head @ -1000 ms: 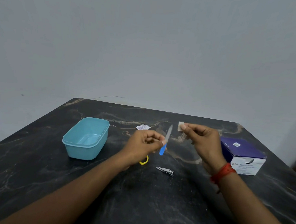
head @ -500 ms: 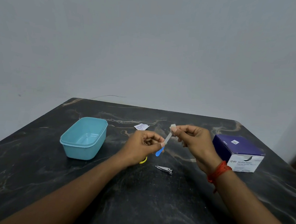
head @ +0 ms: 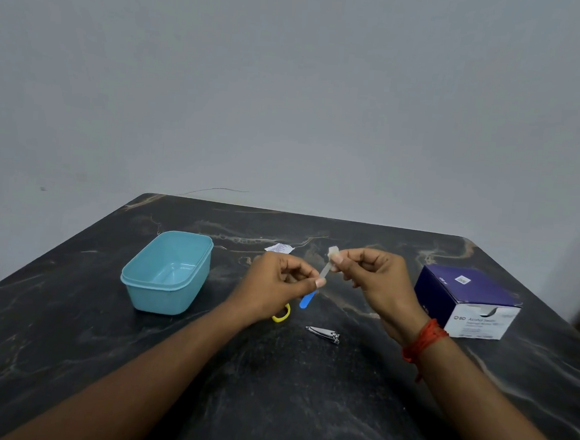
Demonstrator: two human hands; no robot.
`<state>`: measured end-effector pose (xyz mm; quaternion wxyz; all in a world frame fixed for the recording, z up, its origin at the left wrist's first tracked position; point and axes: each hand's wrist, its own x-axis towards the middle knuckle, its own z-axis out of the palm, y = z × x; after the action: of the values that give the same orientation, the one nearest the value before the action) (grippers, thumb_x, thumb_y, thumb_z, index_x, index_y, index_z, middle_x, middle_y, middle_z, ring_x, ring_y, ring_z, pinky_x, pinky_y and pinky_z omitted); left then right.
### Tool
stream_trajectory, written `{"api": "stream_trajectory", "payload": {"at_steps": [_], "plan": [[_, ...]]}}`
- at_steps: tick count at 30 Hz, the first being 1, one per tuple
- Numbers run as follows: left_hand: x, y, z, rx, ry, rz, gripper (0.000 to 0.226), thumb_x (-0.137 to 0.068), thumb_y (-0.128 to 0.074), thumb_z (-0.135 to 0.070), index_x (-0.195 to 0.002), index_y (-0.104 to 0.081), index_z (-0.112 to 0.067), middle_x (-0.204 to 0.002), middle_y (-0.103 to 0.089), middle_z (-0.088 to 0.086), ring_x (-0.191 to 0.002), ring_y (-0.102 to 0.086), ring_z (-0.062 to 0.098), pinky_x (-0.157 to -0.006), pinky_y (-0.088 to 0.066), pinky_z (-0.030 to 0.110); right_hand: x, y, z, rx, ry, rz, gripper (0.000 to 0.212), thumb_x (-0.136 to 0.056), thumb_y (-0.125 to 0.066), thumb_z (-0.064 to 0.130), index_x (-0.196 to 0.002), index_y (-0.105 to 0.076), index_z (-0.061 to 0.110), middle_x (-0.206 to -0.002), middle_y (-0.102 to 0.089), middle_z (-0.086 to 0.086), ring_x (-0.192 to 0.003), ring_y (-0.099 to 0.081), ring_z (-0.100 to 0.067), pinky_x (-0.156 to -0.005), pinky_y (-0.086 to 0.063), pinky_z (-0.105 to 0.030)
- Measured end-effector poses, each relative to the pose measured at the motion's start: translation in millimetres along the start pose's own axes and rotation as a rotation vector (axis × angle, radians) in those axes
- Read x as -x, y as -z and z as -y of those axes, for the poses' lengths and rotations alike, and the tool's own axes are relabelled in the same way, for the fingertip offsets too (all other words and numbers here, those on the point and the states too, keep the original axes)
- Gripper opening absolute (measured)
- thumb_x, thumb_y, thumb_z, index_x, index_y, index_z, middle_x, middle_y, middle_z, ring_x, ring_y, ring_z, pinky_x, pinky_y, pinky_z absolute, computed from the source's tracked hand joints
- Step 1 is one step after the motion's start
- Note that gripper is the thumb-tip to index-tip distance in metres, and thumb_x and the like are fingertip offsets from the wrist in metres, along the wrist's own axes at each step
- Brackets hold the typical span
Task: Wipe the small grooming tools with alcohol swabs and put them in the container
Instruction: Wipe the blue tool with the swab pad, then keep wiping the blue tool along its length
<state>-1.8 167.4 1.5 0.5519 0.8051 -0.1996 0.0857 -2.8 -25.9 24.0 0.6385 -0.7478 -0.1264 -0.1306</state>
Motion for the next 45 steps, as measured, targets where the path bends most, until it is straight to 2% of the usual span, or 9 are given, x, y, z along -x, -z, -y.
{"api": "stream_trajectory", "payload": {"at_steps": [7, 12, 17, 19, 22, 25, 34, 42, 45], "plan": [[-4.5, 58.7, -43.7, -0.403, -0.059, -0.221, 0.010, -0.081, -0.081, -0.026, -0.090, -0.079, -0.024, -0.067, -0.069, -0.018, -0.058, -0.060, -0.009, -0.061, -0.043, 0.006, -2.0, 3.7, -6.5, -0.134, -0.100, -0.082, 0.017, -0.085, -0.075, 0.018, -0.095, -0.075, 0.005, -0.087, -0.078, -0.008, -0.067, -0.059, -0.007, -0.062, -0.045, -0.024], [9.6, 134.4, -47.1, -0.755, 0.163, -0.468, 0.010, -0.084, -0.078, -0.021, -0.093, -0.079, -0.016, -0.083, -0.075, 0.006, -0.072, -0.065, 0.016, -0.075, -0.051, 0.028, 1.5, -0.5, -8.0, -0.132, -0.152, -0.053, 0.016, -0.083, -0.077, 0.018, -0.089, -0.075, 0.004, -0.089, -0.078, -0.007, -0.070, -0.061, -0.010, -0.065, -0.045, -0.028], [12.5, 149.8, -28.9, -0.889, 0.479, -0.250, 0.025, -0.078, -0.080, -0.017, -0.055, -0.072, -0.015, -0.068, -0.073, 0.004, -0.067, -0.067, 0.020, -0.062, -0.051, 0.030, 0.5, -0.1, -8.3, -0.173, -0.157, -0.050, 0.028, -0.083, -0.067, 0.000, -0.062, -0.056, 0.015, -0.092, -0.077, -0.017, -0.080, -0.066, -0.023, -0.065, -0.043, -0.030], [12.9, 143.2, -31.1, -0.916, 0.464, -0.246, 0.012, -0.078, -0.082, -0.022, -0.074, -0.078, -0.012, -0.085, -0.076, 0.008, -0.080, -0.068, 0.024, -0.070, -0.053, 0.032, 0.4, 1.9, -8.4, -0.174, -0.145, -0.055, 0.029, -0.080, -0.069, -0.002, -0.061, -0.054, 0.014, -0.088, -0.075, -0.019, -0.086, -0.067, -0.024, -0.065, -0.043, -0.030], [10.3, 122.7, -37.6, -0.871, 0.306, -0.315, 0.031, -0.083, -0.078, -0.030, -0.109, -0.075, -0.013, -0.106, -0.074, 0.010, -0.099, -0.066, 0.027, -0.085, -0.052, 0.035, -1.6, 4.1, -11.4, -0.167, -0.153, -0.046, 0.019, -0.080, -0.072, -0.003, -0.067, -0.063, 0.008, -0.091, -0.076, -0.017, -0.086, -0.067, -0.018, -0.066, -0.044, -0.028], [5.0, 90.4, -42.5, -0.808, 0.186, -0.235, 0.022, -0.086, -0.074, -0.034, -0.103, -0.076, -0.019, -0.098, -0.074, 0.003, -0.095, -0.067, 0.021, -0.084, -0.052, 0.032, -3.6, 5.3, -15.3, -0.182, -0.176, -0.015, 0.006, -0.080, -0.076, -0.001, -0.082, -0.072, 0.003, -0.096, -0.077, -0.013, -0.074, -0.063, -0.014, -0.065, -0.047, -0.024], [3.6, 45.3, -16.8, -1.025, 0.407, 0.157, 0.040, -0.090, -0.068, -0.041, -0.071, -0.050, -0.012, -0.091, -0.067, 0.011, -0.081, -0.059, 0.025, -0.064, -0.042, 0.031, -4.8, 6.9, -17.1, -0.270, -0.190, 0.014, 0.036, -0.068, -0.083, 0.018, -0.097, -0.075, -0.003, -0.101, -0.075, -0.020, -0.079, -0.064, -0.014, -0.064, -0.050, -0.019], [5.0, 48.4, -15.2, -0.942, 0.456, 0.189, 0.033, -0.096, -0.059, -0.028, -0.109, -0.064, 0.003, -0.108, -0.069, 0.018, -0.098, -0.067, 0.030, -0.077, -0.052, 0.036, -2.4, 8.6, -9.4, -0.366, -0.244, 0.017, 0.018, -0.076, -0.074, 0.003, -0.094, -0.073, 0.000, -0.094, -0.074, -0.015, -0.079, -0.064, -0.016, -0.073, -0.053, -0.025], [3.2, 50.8, -10.4, -0.859, 0.494, 0.209, 0.042, -0.097, -0.060, -0.034, -0.110, -0.063, 0.006, -0.106, -0.070, 0.020, -0.081, -0.066, 0.028, -0.084, -0.055, 0.037, -1.2, 7.3, -8.3, -0.352, -0.244, 0.029, 0.021, -0.073, -0.076, 0.003, -0.094, -0.073, 0.003, -0.093, -0.072, -0.016, -0.079, -0.063, -0.018, -0.073, -0.054, -0.024]]}}
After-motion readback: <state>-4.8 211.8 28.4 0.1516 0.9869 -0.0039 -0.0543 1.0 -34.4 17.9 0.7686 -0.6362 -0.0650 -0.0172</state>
